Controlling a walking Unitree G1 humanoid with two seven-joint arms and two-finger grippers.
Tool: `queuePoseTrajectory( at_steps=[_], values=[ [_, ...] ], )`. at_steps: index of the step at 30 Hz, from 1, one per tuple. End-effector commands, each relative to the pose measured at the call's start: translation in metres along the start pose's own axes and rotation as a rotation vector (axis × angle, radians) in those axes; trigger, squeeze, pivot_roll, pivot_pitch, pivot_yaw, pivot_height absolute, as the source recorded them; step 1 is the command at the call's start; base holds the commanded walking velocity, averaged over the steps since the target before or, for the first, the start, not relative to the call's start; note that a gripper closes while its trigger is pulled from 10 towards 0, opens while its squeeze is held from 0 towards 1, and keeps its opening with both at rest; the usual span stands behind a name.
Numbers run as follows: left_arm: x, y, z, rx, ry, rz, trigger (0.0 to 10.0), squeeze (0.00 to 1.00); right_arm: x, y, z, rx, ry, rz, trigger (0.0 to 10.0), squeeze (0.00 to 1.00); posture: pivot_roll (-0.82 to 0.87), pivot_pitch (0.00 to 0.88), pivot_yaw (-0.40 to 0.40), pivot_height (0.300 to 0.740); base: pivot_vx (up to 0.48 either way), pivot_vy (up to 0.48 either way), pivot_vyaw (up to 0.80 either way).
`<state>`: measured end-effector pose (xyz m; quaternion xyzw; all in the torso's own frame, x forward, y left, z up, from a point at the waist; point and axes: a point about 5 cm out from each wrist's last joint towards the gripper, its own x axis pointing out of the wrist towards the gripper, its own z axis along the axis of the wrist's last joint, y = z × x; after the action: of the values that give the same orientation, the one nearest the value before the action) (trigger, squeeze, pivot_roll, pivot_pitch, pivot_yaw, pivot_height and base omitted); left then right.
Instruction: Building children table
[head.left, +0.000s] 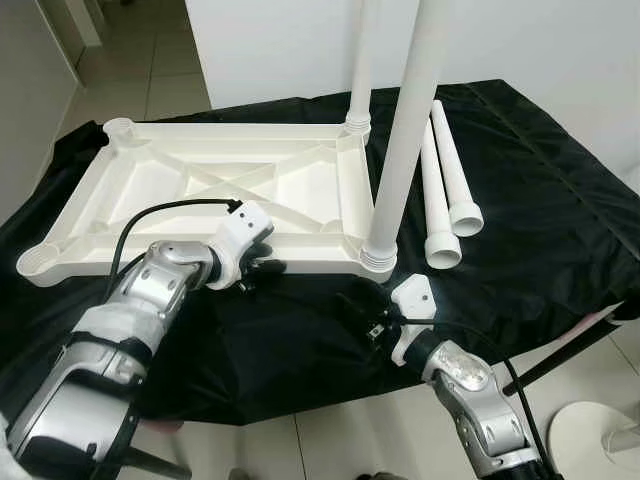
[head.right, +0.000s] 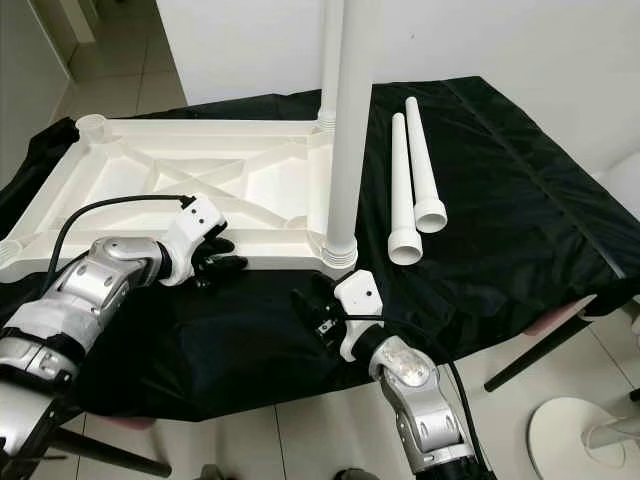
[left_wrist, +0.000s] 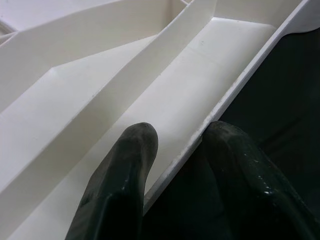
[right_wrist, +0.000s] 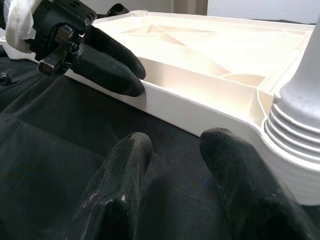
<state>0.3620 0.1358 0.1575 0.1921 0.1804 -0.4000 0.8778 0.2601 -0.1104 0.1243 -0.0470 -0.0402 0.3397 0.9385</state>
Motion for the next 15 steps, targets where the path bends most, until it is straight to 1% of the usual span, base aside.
queuePoseTrajectory(
  at_steps=[1, 3, 4, 5, 7, 8, 9, 15],
  values=[
    [-0.0035, 0.013, -0.0191, -0.033, 0.079, 0.194, 10.0, 0.0, -0.0001, -0.0008, -0.0018, 0.004, 0.004, -0.004, 10.0, 0.0, -0.07, 0.1, 0.051, 0.74, 0.0, 0.0, 0.0],
    [-0.0035, 0.0123, -0.0209, -0.036, 0.088, 0.186, 10.0, 0.0, -0.0001, -0.0009, -0.0017, 0.003, 0.004, -0.005, 10.0, 0.0, -0.07, 0.102, 0.05, 0.74, 0.0, 0.0, 0.0],
    [-0.0033, 0.0121, -0.0225, -0.029, 0.098, 0.183, 10.0, 0.57, 0.0, -0.0011, -0.0017, 0.002, 0.005, -0.006, 10.0, 0.0, -0.07, 0.102, 0.05, 0.74, 0.0, 0.0, 0.0],
    [-0.003, 0.011, -0.0239, -0.028, 0.104, 0.177, 10.0, 1.0, -0.0001, -0.0015, -0.0017, 0.002, 0.005, -0.008, 10.0, 0.0, -0.07, 0.105, 0.051, 0.74, 0.0, 0.0, 0.0],
    [-0.0027, 0.0108, -0.0241, -0.029, 0.105, 0.175, 10.0, 1.0, -0.0001, -0.0017, -0.0018, 0.002, 0.005, -0.008, 10.0, 0.0, -0.07, 0.105, 0.051, 0.74, 0.0, 0.0, 0.0],
    [-0.0023, 0.011, -0.0246, -0.002, 0.117, 0.184, 10.0, 0.85, 0.0001, -0.0022, -0.0019, 0.002, 0.005, -0.01, 10.0, 0.0, -0.07, 0.107, 0.054, 0.74, 0.0, 0.0, 0.0],
    [-0.0015, 0.0107, -0.0255, 0.026, 0.134, 0.185, 10.0, 0.0, 0.0006, -0.003, -0.0021, 0.0, 0.005, -0.014, 10.0, 0.0, -0.07, 0.107, 0.054, 0.74, 0.0, 0.0, 0.0],
    [-0.0013, 0.0098, -0.0254, 0.032, 0.136, 0.171, 10.0, 0.0, 0.0008, -0.0026, -0.0017, 0.003, 0.005, -0.014, 10.0, 0.0, -0.07, 0.109, 0.055, 0.74, 0.0, 0.0, 0.0]
  ],
)
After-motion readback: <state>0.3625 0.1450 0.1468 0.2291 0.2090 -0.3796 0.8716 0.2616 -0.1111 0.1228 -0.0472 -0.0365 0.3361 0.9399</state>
